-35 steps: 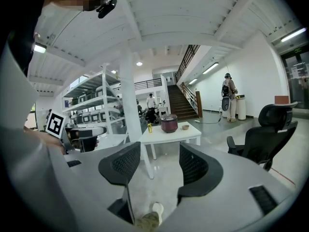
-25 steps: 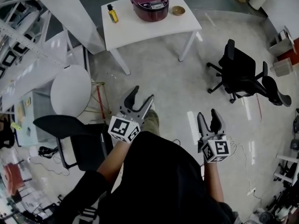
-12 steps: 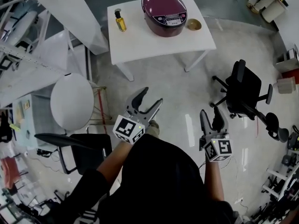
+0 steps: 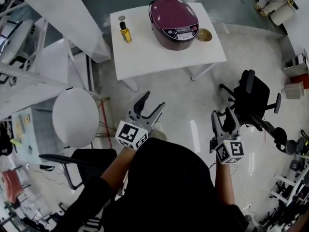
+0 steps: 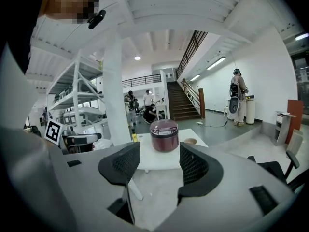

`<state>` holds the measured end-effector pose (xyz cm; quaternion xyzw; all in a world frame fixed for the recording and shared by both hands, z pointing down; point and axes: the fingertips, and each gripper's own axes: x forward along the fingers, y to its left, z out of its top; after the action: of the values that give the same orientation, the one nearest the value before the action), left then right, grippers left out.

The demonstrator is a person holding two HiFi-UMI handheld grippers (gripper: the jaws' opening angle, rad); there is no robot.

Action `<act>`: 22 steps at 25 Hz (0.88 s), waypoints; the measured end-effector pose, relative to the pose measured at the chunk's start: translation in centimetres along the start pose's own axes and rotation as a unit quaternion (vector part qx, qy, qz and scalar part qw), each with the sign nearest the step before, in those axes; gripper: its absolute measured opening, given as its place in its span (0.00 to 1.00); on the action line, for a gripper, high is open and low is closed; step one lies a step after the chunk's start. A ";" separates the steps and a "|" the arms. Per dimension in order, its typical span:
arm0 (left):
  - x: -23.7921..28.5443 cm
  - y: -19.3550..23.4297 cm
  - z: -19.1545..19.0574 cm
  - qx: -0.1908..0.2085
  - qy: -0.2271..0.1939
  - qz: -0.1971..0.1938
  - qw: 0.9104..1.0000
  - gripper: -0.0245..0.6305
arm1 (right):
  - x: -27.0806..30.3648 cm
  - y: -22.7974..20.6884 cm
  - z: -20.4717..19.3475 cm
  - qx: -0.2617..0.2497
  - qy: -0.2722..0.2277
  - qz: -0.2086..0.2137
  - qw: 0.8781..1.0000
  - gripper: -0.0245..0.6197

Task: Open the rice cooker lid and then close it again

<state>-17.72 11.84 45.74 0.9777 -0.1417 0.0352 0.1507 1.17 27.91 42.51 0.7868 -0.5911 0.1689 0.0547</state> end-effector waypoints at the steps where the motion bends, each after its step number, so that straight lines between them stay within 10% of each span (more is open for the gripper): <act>1: 0.3 0.6 0.3 0.000 -0.001 0.000 1.000 0.42 | 0.7 0.0 0.1 0.001 0.004 0.000 1.000 0.38; 22: -1.5 5.1 2.6 -0.023 -0.041 0.054 0.997 0.42 | 10.0 3.1 1.9 -0.024 0.030 0.060 0.997 0.39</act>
<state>-20.61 6.78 44.58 0.9657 -0.2008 0.0003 0.1647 1.08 17.33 43.68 0.7430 -0.6394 0.1807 0.0809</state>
